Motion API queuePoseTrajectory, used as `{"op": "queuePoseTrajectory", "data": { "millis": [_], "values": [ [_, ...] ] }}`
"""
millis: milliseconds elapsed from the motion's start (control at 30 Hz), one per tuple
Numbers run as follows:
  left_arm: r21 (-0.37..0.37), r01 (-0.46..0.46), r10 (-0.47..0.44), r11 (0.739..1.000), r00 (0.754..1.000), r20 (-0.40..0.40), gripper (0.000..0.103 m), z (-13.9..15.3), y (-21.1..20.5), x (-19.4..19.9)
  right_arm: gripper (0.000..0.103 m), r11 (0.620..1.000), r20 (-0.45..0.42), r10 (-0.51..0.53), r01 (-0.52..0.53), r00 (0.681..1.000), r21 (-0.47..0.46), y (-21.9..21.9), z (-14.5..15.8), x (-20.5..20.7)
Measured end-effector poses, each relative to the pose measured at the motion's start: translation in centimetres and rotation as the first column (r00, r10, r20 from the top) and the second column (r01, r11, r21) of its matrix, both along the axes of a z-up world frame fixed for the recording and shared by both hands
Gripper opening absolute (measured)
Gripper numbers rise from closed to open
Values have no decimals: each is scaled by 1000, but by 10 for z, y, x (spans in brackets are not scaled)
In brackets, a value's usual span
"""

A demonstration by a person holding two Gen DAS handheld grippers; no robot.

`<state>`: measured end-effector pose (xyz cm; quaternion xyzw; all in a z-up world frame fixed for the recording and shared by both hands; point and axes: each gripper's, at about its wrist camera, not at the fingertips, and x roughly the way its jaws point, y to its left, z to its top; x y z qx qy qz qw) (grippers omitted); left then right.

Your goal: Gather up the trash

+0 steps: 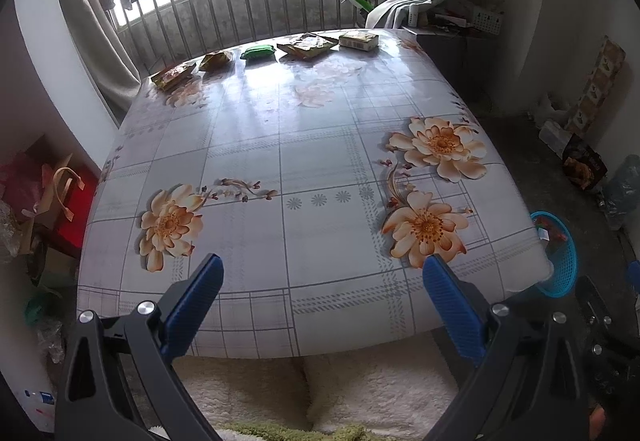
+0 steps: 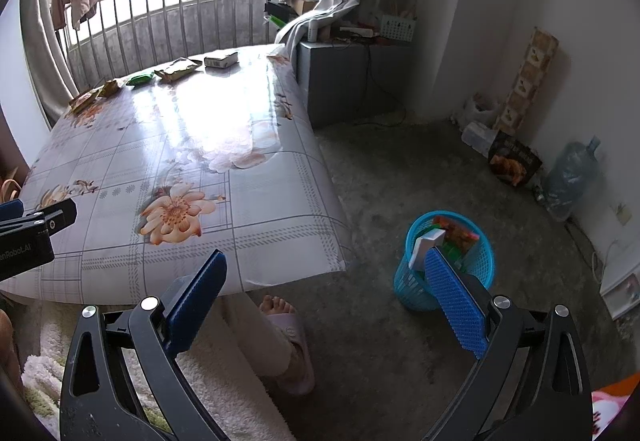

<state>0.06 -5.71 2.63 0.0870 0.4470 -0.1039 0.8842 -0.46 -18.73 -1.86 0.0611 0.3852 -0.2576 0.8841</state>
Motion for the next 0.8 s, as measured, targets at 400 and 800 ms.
{"op": "queuePoseTrajectory", "data": {
  "millis": [400,800],
  "values": [
    [5,-2,2,1000,1000,-1,98,-1,0,-1,95,1000,-1,0,0,1000,-1,0,0,0],
    [4,-4,4,1000,1000,-2,98,-2,1,-1,95,1000,0,3,-3,1000,-2,0,1,2]
  ]
}}
